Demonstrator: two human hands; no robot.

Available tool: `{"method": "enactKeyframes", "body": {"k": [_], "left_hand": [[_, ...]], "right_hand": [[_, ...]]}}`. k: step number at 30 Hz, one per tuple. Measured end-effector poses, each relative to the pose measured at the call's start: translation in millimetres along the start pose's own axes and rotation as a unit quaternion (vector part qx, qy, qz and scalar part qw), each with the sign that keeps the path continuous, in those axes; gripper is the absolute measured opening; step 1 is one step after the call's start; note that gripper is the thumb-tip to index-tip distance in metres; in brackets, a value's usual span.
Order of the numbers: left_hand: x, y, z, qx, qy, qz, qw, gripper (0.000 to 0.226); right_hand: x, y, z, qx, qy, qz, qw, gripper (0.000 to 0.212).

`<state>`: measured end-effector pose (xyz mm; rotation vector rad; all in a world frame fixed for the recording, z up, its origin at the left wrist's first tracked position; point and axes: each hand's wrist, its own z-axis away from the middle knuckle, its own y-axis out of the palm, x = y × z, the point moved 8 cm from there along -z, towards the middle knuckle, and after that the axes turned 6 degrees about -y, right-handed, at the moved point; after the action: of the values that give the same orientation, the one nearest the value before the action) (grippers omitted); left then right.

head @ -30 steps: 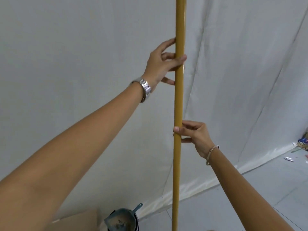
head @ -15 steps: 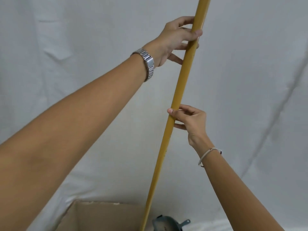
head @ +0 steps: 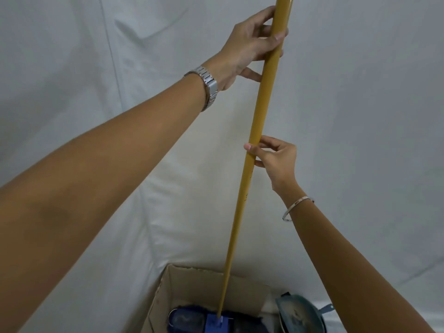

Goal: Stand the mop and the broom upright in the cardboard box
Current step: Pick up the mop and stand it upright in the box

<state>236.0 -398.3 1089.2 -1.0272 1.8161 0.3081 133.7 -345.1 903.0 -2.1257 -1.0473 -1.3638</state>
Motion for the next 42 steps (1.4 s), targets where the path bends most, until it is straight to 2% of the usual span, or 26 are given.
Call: {"method": "enactKeyframes", "body": {"k": [7,13,17,22,26,32,36,38,40,42], "left_hand": [[47.7,-34.7,-41.9,-0.016,-0.010,0.025,1.000,0.053],[90.8,-56.5,-76.6,-0.066,-0.073,0.095,0.991,0.030],[108.3,-62.1,-89.4,-0.073,-0.071,0.109,0.989,0.034],[122.4,-71.7,-101.5,-0.127,-0.060,0.104,0.985,0.033],[132.4,-81.2,-108.6,-0.180,-0.055,0.087,0.978,0.030],[117.2,-87.0,-95.4,-0.260,0.088,-0.131,0.953,0.031],[114.0,-77.2,-80.1,-0.257,0.112,-0.244,0.928,0.035],[110.6,-70.4,-66.2,-0.257,0.131,-0.333,0.898,0.042],[99.8,-58.6,-47.5,-0.261,0.186,-0.430,0.844,0.050],[87.2,-41.8,-31.3,-0.252,0.243,-0.493,0.796,0.051]], "right_hand": [[-35.4,32.1,-42.1,0.005,0.001,0.030,1.000,0.023],[-53.4,47.3,-78.0,-0.020,0.004,0.075,0.997,0.021],[-64.2,55.3,-95.0,-0.016,0.023,0.098,0.995,0.028],[-75.2,66.7,-111.7,-0.024,0.039,0.122,0.991,0.030],[-76.7,67.8,-121.4,-0.020,0.047,0.226,0.973,0.041],[-75.2,65.2,-121.7,-0.041,0.050,0.317,0.946,0.042],[-71.5,64.8,-111.8,-0.012,0.008,0.383,0.924,0.049],[-66.6,62.9,-102.7,0.015,-0.040,0.437,0.898,0.052],[-55.8,60.3,-95.3,0.046,-0.074,0.459,0.884,0.054],[-29.6,47.7,-93.0,0.021,-0.111,0.462,0.880,0.054]]}}
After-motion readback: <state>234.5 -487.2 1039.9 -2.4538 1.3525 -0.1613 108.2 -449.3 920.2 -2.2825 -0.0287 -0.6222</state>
